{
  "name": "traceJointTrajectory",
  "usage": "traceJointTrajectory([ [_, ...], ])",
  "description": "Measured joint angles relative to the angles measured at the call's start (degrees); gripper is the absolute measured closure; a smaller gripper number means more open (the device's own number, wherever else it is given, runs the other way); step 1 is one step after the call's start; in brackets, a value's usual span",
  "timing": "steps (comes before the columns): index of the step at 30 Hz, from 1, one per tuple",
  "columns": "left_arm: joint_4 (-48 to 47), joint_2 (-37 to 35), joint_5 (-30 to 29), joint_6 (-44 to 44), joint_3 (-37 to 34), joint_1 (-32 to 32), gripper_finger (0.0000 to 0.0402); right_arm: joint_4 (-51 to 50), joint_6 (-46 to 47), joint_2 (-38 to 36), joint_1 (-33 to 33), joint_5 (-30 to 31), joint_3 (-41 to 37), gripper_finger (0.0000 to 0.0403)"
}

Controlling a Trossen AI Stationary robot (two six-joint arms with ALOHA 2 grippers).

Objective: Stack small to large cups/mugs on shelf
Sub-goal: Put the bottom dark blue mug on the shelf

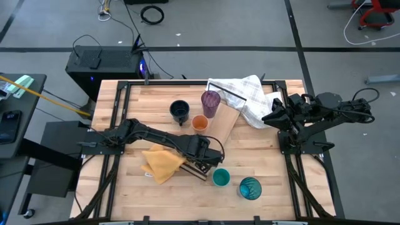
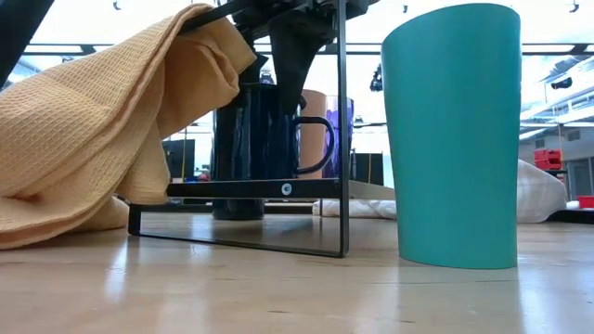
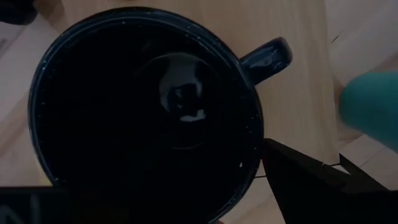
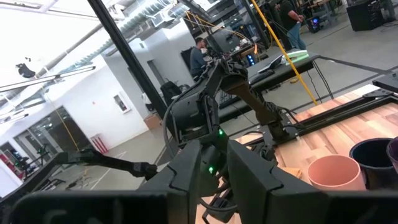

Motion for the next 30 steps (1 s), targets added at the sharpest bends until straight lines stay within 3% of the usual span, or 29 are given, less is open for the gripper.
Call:
traceJointTrajectory([
  [19,-5.3,0.0,-1.7,-1.1,0.0,0.0,0.0195,0.0,0.0,0.0,0.0,0.0,0.0,0.0316],
  [30,-2.8,-0.3,-1.1,0.3,0.0,-0.1,0.0177,0.0,-0.4,0.0,0.0,-0.6,0.0,0.0316],
])
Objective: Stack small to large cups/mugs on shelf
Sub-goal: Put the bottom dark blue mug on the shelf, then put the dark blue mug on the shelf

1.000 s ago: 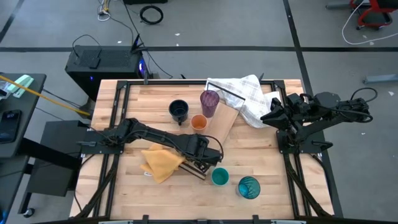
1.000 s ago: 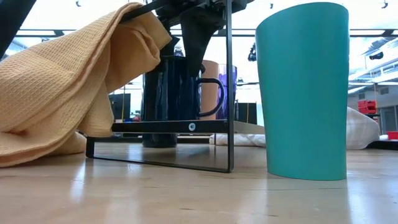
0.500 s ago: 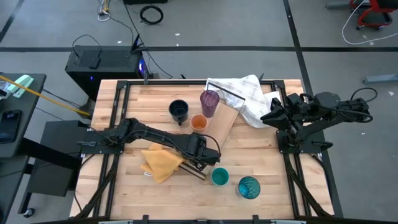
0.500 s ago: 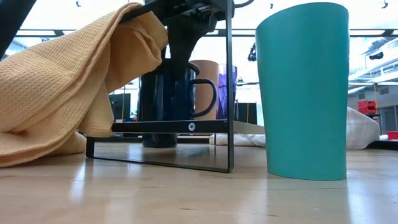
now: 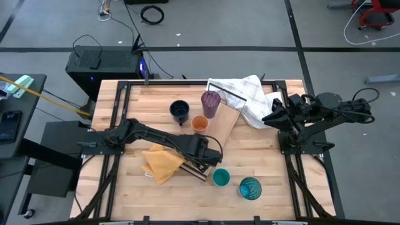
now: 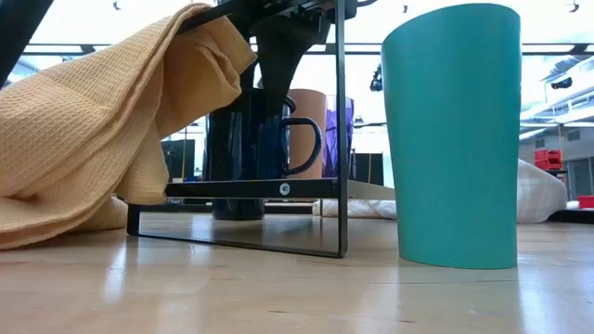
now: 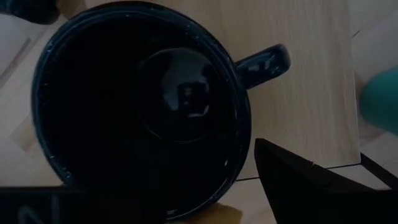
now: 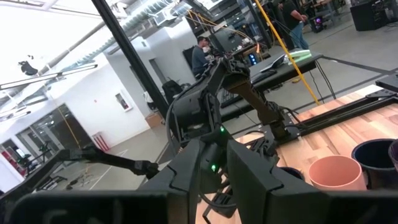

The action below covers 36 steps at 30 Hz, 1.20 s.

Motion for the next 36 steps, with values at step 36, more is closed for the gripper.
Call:
traceJointTrajectory([
  [36,45.9,-27.0,-15.5,28.7,0.3,-2.3,0.0159,1.8,0.9,0.8,0.0,-2.5,0.0,0.0316],
])
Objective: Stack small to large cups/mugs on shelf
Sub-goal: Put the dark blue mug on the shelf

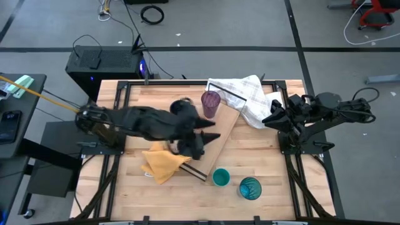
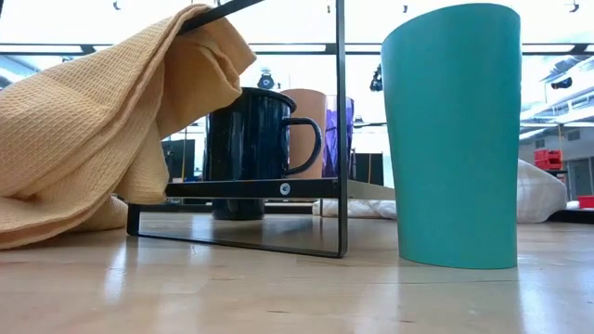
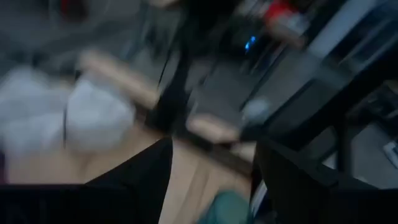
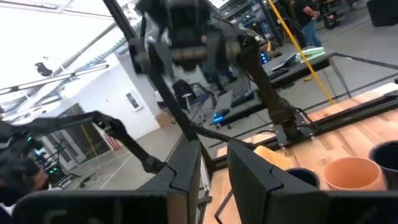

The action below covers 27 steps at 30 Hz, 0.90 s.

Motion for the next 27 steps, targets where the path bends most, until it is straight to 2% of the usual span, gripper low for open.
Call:
traceJointTrajectory([
  [2,5.5,-1.5,-1.6,5.7,0.0,-0.3,0.0163,1.6,0.2,1.1,0.0,-1.4,0.0,0.0316],
  [5,8.9,-3.5,-3.3,11.3,0.0,-0.8,0.017,5.9,1.3,4.1,0.0,-4.3,0.0,0.0316],
  [10,9.0,-5.1,-3.8,15.5,0.0,-1.0,0.0179,13.0,3.2,12.0,1.9,-9.3,0.0,0.0316],
  [18,8.0,-7.9,-3.4,20.9,0.0,-1.4,0.0189,24.6,4.5,22.0,6.6,-11.0,0.3,0.0316],
  [24,7.9,-12.0,-3.4,25.1,0.0,-1.9,0.019,24.8,2.0,28.4,9.3,-11.2,9.5,0.0316],
  [27,7.6,-13.9,-3.4,27.4,0.0,-2.4,0.0194,19.5,-1.0,33.2,10.4,-11.1,16.3,0.0316],
])
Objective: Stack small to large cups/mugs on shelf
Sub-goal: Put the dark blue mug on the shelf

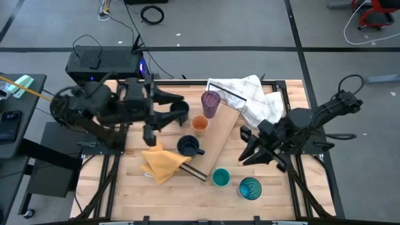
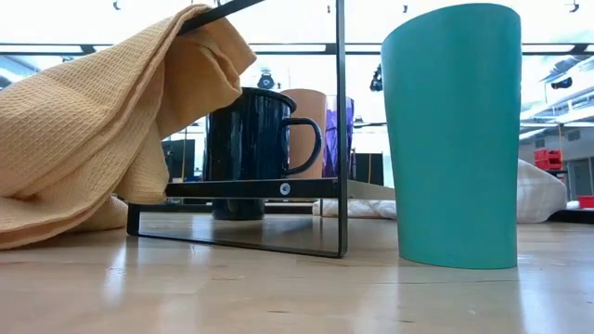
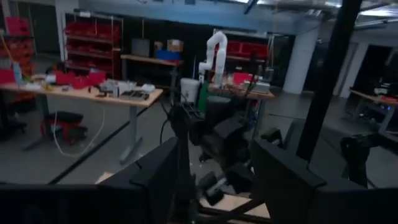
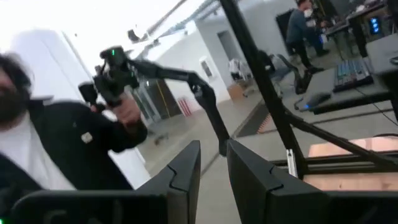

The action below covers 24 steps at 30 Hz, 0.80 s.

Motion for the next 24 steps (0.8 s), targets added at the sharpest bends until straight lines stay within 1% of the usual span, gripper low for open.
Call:
traceJointTrajectory([
  [3,-3.2,-1.7,0.2,0.9,0.0,-0.4,0.0195,-6.3,-1.6,5.2,0.4,1.4,6.6,0.0316],
  [7,-8.3,-3.6,0.2,0.8,0.0,-1.0,0.0193,-15.3,-0.8,11.9,0.0,1.8,13.5,0.0316],
  [10,-11.9,-4.8,0.4,0.4,0.0,-1.9,0.0193,-21.9,2.0,16.1,-0.4,2.0,16.7,0.0316],
  [12,-14.0,-5.6,0.4,0.9,0.0,-2.4,0.0195,-22.7,3.7,18.6,-0.4,2.1,17.4,0.0316],
  [15,-16.2,-7.1,0.5,1.4,0.0,-3.0,0.0199,-22.1,5.7,21.3,-0.5,3.6,17.5,0.0316],
  [18,-18.2,-8.6,0.3,2.0,0.0,-3.2,0.0199,-21.1,6.1,22.9,-1.2,8.5,17.5,0.0316],
  [20,-19.2,-9.5,0.1,2.3,0.0,-3.2,0.0198,-17.9,5.3,23.8,-2.3,10.4,17.5,0.0316],
  [24,-20.8,-10.4,-0.1,3.5,0.0,-2.3,0.0197,-4.4,2.5,24.8,-5.4,9.4,17.6,0.0316],
])
